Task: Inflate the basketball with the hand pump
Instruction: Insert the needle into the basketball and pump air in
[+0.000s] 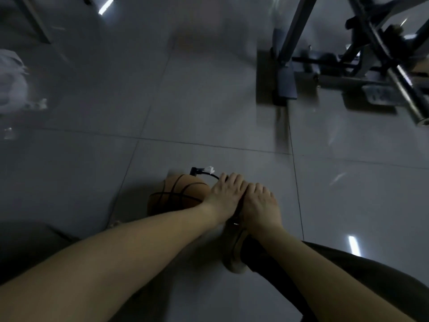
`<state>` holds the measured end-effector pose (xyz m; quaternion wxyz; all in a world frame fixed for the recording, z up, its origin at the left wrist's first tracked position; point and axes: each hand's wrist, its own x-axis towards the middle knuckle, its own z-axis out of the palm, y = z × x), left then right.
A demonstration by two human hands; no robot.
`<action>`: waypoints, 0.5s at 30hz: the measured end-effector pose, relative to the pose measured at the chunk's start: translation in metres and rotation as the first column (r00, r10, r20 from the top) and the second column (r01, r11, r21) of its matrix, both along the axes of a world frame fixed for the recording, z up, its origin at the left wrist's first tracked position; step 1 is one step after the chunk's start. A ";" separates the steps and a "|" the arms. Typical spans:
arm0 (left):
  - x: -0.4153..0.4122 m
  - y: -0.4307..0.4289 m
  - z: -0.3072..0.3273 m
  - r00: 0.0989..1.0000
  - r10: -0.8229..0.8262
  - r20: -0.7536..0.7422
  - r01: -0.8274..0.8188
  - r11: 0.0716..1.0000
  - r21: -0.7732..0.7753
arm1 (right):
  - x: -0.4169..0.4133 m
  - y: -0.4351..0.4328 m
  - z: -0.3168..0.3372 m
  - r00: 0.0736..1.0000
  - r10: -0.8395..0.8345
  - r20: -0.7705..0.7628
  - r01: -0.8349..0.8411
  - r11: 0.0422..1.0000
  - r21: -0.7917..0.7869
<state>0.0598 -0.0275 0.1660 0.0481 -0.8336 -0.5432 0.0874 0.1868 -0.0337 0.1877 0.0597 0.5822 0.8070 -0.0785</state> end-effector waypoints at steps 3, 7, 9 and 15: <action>-0.004 0.006 0.044 0.989 -0.149 0.018 0.150 0.986 -0.073 | 0.005 0.004 0.049 0.999 0.017 -0.035 -0.022 0.990 -0.141; -0.015 0.015 0.114 0.957 -0.180 0.226 0.154 0.980 0.128 | 0.008 0.021 0.111 0.993 0.024 -0.112 -0.009 0.991 0.132; -0.020 0.028 0.131 0.942 -0.184 0.282 0.121 0.967 0.226 | 0.006 0.031 0.127 0.988 0.040 -0.152 0.001 0.965 0.264; -0.014 0.015 0.061 0.913 -0.133 0.385 0.071 0.982 0.172 | -0.001 0.009 0.063 0.997 0.014 -0.072 0.002 0.973 0.229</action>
